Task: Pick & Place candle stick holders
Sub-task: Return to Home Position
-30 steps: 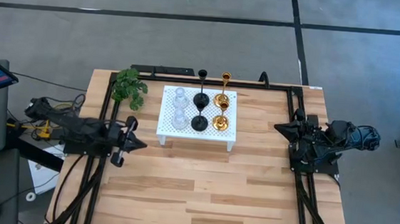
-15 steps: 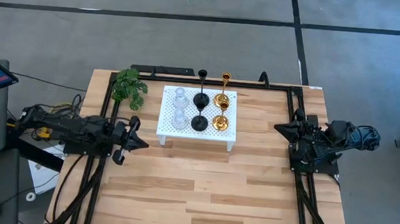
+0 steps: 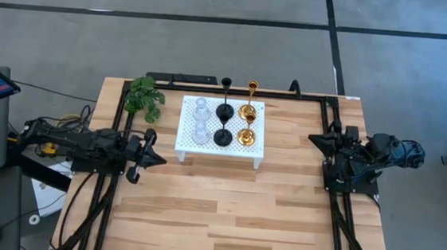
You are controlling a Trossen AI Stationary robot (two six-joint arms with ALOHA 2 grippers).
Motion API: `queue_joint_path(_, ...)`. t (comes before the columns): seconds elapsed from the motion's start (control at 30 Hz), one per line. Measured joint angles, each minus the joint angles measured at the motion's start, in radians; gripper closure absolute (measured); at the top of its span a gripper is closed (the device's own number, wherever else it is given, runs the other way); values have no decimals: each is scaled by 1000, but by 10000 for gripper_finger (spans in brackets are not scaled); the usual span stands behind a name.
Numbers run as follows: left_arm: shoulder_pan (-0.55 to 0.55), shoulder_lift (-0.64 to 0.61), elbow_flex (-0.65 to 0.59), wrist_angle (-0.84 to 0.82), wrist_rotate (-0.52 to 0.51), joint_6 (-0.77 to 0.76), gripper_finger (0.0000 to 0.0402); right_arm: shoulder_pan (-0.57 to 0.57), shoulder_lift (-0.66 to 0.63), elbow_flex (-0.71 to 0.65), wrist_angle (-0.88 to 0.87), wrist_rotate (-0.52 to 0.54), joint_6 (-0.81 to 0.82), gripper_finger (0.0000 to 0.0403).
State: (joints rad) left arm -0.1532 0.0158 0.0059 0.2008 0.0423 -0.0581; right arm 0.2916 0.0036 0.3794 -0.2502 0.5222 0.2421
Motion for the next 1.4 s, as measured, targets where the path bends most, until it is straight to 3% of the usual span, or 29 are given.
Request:
queue_joint_path(0.63,0,0,0,2,0,-6,395,0,0,0,15,1,14,398)
queue_joint_path(0.93,-1,0,0,2,0,-7,395,0,0,0,109,-1,-103,398)
queue_joint_path(1.2,-1,0,0,2,0,-7,395,2,0,-132,287,-222,-110,398)
queue_joint_path(1.4,-1,0,0,2,0,-7,395,2,-1,-247,374,-241,-54,398)
